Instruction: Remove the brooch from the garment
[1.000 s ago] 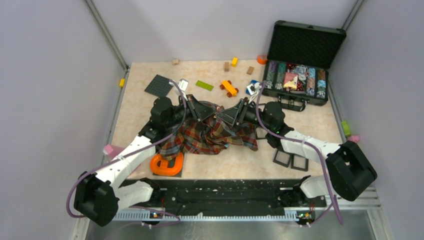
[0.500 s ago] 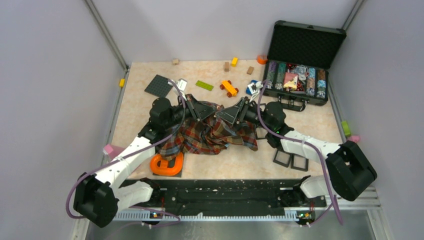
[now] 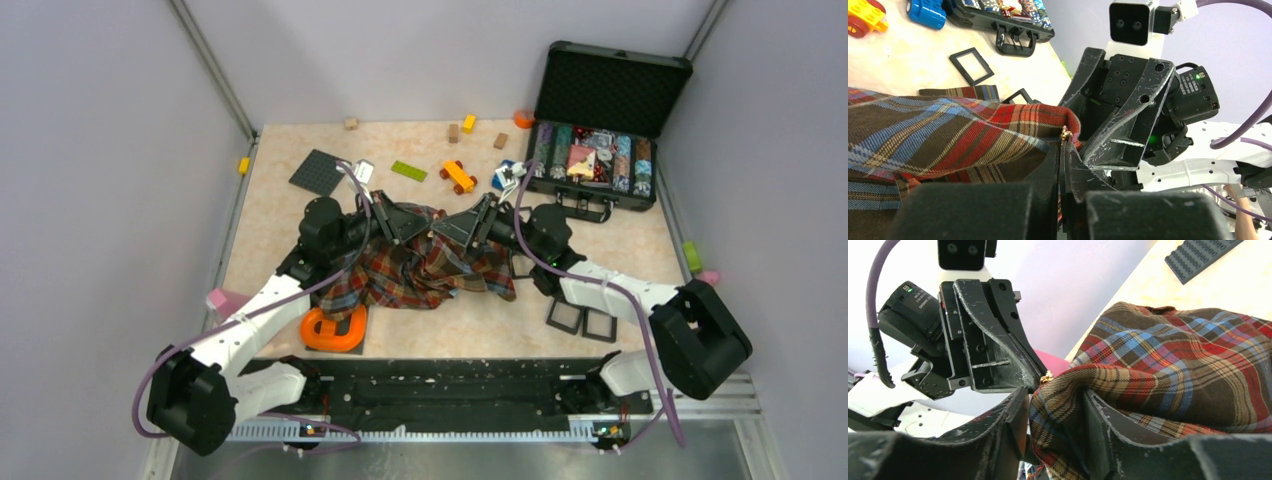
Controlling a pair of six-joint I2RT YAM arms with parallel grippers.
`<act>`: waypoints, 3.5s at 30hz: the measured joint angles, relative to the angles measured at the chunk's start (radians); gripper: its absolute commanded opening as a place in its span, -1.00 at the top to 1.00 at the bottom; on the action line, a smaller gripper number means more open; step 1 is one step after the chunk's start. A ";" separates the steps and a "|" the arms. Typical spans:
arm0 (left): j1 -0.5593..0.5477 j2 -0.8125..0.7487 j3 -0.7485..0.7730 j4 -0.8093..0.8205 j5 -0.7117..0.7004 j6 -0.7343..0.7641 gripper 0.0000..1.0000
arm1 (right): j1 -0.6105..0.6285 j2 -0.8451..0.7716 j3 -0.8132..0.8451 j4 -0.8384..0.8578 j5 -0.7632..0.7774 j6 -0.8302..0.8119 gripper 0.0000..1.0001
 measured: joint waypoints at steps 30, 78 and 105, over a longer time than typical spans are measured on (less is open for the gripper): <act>0.034 0.016 -0.015 0.058 0.034 -0.087 1.00 | 0.020 -0.006 0.027 -0.074 0.018 -0.085 0.33; 0.017 0.018 -0.122 0.289 -0.016 -0.217 1.00 | 0.050 -0.004 -0.005 -0.015 0.095 -0.032 -0.41; 0.012 -0.067 -0.135 0.208 -0.034 0.042 1.00 | 0.053 -0.080 -0.025 -0.271 0.039 -0.186 0.04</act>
